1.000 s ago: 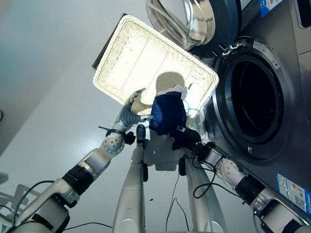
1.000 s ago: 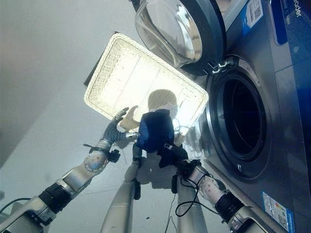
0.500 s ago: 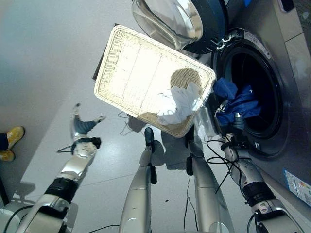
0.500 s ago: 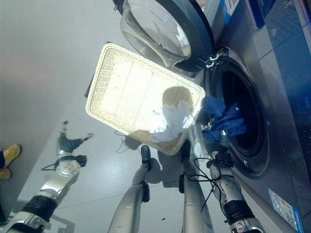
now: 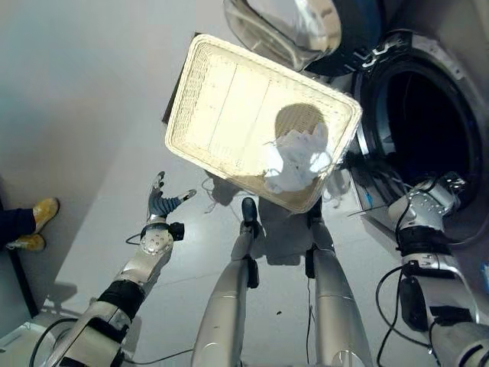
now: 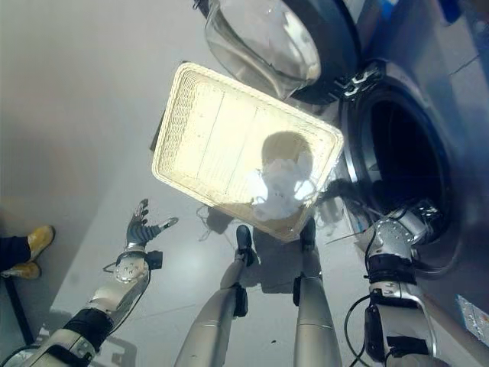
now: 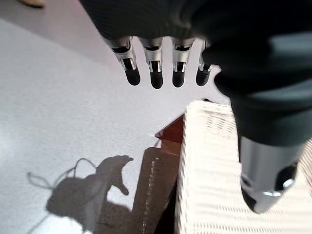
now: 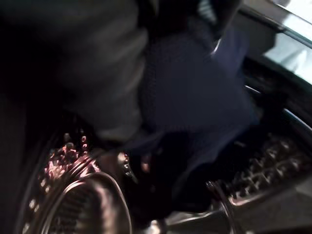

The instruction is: Put the clothes into the washing machine.

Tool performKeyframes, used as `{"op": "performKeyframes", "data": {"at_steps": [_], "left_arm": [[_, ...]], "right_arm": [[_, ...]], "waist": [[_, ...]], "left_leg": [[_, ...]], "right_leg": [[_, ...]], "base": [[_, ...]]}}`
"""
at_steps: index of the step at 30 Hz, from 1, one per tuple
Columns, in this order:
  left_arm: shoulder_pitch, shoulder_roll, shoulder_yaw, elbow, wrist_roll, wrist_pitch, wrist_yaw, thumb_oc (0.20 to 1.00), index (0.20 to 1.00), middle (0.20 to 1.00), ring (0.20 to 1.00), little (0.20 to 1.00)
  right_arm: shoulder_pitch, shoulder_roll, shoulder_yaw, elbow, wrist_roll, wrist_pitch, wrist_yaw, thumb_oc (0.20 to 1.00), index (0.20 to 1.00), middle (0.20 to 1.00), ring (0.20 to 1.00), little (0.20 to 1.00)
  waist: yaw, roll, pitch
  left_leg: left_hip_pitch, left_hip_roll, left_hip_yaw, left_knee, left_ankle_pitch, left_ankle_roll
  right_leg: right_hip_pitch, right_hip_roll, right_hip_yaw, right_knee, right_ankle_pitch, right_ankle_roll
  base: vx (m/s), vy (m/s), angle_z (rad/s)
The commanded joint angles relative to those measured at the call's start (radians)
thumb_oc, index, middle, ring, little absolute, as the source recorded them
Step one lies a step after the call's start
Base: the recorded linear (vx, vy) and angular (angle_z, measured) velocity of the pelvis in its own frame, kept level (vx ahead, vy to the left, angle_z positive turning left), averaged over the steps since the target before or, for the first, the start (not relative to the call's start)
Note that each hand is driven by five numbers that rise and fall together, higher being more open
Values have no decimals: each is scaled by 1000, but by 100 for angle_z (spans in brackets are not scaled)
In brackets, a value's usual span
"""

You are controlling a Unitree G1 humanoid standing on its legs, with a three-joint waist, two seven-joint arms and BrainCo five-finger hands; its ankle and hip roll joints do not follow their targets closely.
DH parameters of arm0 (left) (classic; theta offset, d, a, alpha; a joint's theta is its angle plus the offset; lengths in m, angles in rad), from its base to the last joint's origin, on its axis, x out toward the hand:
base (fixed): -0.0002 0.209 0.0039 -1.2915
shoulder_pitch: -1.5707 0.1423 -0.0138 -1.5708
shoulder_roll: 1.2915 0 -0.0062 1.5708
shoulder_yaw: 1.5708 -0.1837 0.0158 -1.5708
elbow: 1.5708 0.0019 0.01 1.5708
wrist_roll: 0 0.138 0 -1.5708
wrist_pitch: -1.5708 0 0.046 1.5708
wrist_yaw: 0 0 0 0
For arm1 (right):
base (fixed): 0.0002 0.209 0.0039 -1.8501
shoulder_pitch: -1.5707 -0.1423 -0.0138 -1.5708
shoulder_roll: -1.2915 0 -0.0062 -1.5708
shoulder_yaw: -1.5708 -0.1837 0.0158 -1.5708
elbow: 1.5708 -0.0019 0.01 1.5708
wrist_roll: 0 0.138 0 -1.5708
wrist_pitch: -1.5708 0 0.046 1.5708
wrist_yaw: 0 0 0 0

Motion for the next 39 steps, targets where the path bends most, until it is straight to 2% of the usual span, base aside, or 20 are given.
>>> {"op": "performKeyframes", "data": {"at_steps": [1, 2, 3, 4, 5, 6, 7, 8, 10, 11, 15, 16, 18, 21, 23, 24, 27, 30, 32, 39], "left_arm": [[15, 60, 46, 33, -49, -14, 4, 1000, 1000, 1000, 1000, 1000], [17, 66, 40, 32, -68, -11, -1, 1000, 1000, 1000, 1000, 1000], [18, 68, 41, 30, -71, -10, -3, 1000, 1000, 1000, 1000, 1000], [31, 74, 53, 23, -71, -13, -12, 1000, 1000, 1000, 1000, 1000], [45, 81, 65, 16, -78, -13, -23, 1000, 1000, 1000, 1000, 1000], [59, 84, 68, 15, -81, -15, -28, 1000, 1000, 1000, 1000, 1000], [96, 83, 86, 14, -84, -28, -42, 1000, 1000, 1000, 1000, 1000], [106, 79, 91, 16, -83, -32, -45, 1000, 1000, 1000, 1000, 1000], [129, 66, 107, 23, -76, -38, -57, 1000, 1000, 1000, 1000, 1000], [142, 53, 113, 33, -67, -45, -64, 1000, 1000, 1000, 1000, 1000], [167, 7, 120, 58, -55, -46, -74, 1000, 1000, 1000, 1000, 1000], [180, -17, 122, 74, -63, -50, -78, 1000, 1000, 1000, 1000, 1000], [219, -69, 138, 98, -86, -67, -95, 1000, 1000, 1000, 1000, 1000], [245, -116, 152, 130, -97, -81, -113, 1000, 1000, 1000, 1000, 1000], [249, -148, 157, 165, -90, -90, -116, 1000, 1000, 1000, 1000, 1000], [246, -172, 161, 190, -95, -91, -123, 1000, 1000, 1000, 1000, 1000], [230, -197, 161, 232, -92, -81, -128, 1000, 1000, 1000, 1000, 1000], [205, -201, 154, 269, -92, -71, -139, 1000, 1000, 1000, 1000, 1000], [183, -201, 147, 298, -92, -62, -153, 1000, 1000, 1000, 1000, 1000], [162, -205, 131, 340, -92, -66, -181, 1000, 1000, 1000, 1000, 1000]], "right_arm": [[83, -320, -131, 86, -9, 84, 70, 1000, 1000, 1000, 1000, 1000], [86, -310, -55, 155, -9, 417, 152, 1000, 1000, 1000, 1000, 1000], [82, -314, -30, 175, -9, 509, 192, 1000, 1000, 1000, 1000, 1000], [77, -321, 39, 164, -53, 638, 211, 1000, 1000, 1000, 1000, 1000], [87, -321, 67, 141, -137, 708, 220, 1000, 1000, 1000, 1000, 1000], [106, -319, 84, 137, -182, 744, 245, 1000, 1000, 1000, 1000, 1000], [157, -306, 125, 109, -283, 799, 330, 1000, 1000, 1000, 1000, 1000], [171, -299, 137, 99, -323, 794, 342, 1000, 1000, 1000, 1000, 1000], [201, -288, 193, 88, -615, 765, 372, 1000, 1000, 1000, 1000, 1000], [201, -294, 230, 72, -782, 720, 349, 1000, 1000, 1000, 1000, 1000], [180, -314, 309, 18, -1106, 665, 285, 1000, 1000, 1000, 1000, 1000], [174, -323, 338, -35, -1282, 635, 219, 1000, 1000, 1000, 1000, 1000], [202, -322, 363, -205, -1552, 665, 99, 1000, 1000, 1000, 1000, 1000], [249, -296, 367, -346, -1676, 681, 25, 1000, 1000, 1000, 1000, 1000], [292, -249, 374, -436, -1823, 642, -38, 1000, 1000, 1000, 1000, 1000], [308, -229, 395, -501, -1967, 636, -91, 1000, 1000, 1000, 1000, 1000], [284, -235, 449, -551, -2119, 632, -103, 1000, 1000, 1000, 1000, 1000], [231, -242, 515, -538, -2178, 657, -67, 1000, 1000, 1000, 1000, 1000], [183, -245, 581, -511, -2139, 698, -43, 1000, 1000, 1000, 1000, 1000], [142, -222, 637, -409, -2047, 683, -52, 1000, 1000, 1000, 1000, 1000]], "waist": [[-50, -24, -19], [-40, -23, -19], [-38, -23, -19], [-30, -25, -19], [-26, -28, -19], [-24, -31, -19], [-19, -39, -19], [-17, -41, -19], [-11, -46, -19], [-8, -48, -19], [-1, -49, -19], [0, -50, -19], [-7, -50, -19], [-17, -51, -19], [-28, -53, -19], [-35, -53, -19], [-36, -48, -19], [-28, -45, -19], [-17, -41, -19], [-1, -30, -19]], "left_leg": [[-44, -23, -5, 136, -88, -54], [-42, -24, -8, 130, -87, -53], [-43, -24, -7, 125, -83, -52], [-47, -25, -9, 113, -75, -50], [-55, -24, -9, 108, -65, -49], [-49, -24, -11, 107, -71, -49], [-48, -24, -16, 101, -68, -47], [-48, -24, -17, 99, -66, -46], [-49, -25, -19, 90, -62, -45], [-52, -26, -21, 88, -58, -44], [-52, -23, -22, 86, -57, -45], [-51, -23, -20, 80, -54, -44], [-47, -20, -15, 71, -51, -43], [-42, -18, -9, 63, -49, -42], [-44, -17, -4, 62, -50, -40], [-43, -17, 0, 59, -49, -38], [-37, -19, 3, 46, -47, -37], [-38, -22, -4, 49, -47, -39], [-33, -24, -8, 49, -49, -37], [-13, -39, -14, 59, -58, -30]], "right_leg": [[27, 104, -96, 90, -120, -11], [30, 101, -103, 87, -121, -10], [30, 101, -105, 84, -118, -10], [27, 100, -110, 72, -110, -10], [20, 99, -114, 66, -101, -11], [27, 98, -117, 67, -107, -10], [30, 96, -127, 63, -105, -10], [31, 96, -129, 61, -104, -10], [33, 94, -139, 54, -103, -10], [30, 94, -144, 53, -101, -11], [30, 91, -156, 57, -107, -8], [30, 90, -161, 56, -108, -6], [27, 93, -158, 60, -112, -2], [25, 96, -153, 65, -118, 0], [20, 100, -145, 72, -122, 1], [16, 101, -138, 73, -123, 4], [20, 99, -133, 68, -125, 9], [20, 92, -135, 72, -129, 14], [27, 86, -139, 75, -135, 15], [48, 66, -151, 76, -137, 18]], "base": [[0, 0, 0], [0, 0, 0], [-10, -51, -3], [-49, -59, -5], [-33, -70, -5], [-20, -83, -1], [2, -70, -1], [-21, -77, 2], [-20, -40, 6], [-20, -22, 6], [-15, 2, 5], [-32, 59, 5], [-39, 107, 2], [-15, 125, 0], [-20, 153, 2], [-24, 144, 4], [-32, 115, 1], [-50, 68, 0], [-40, 50, 2], [-24, 61, 16]]}}
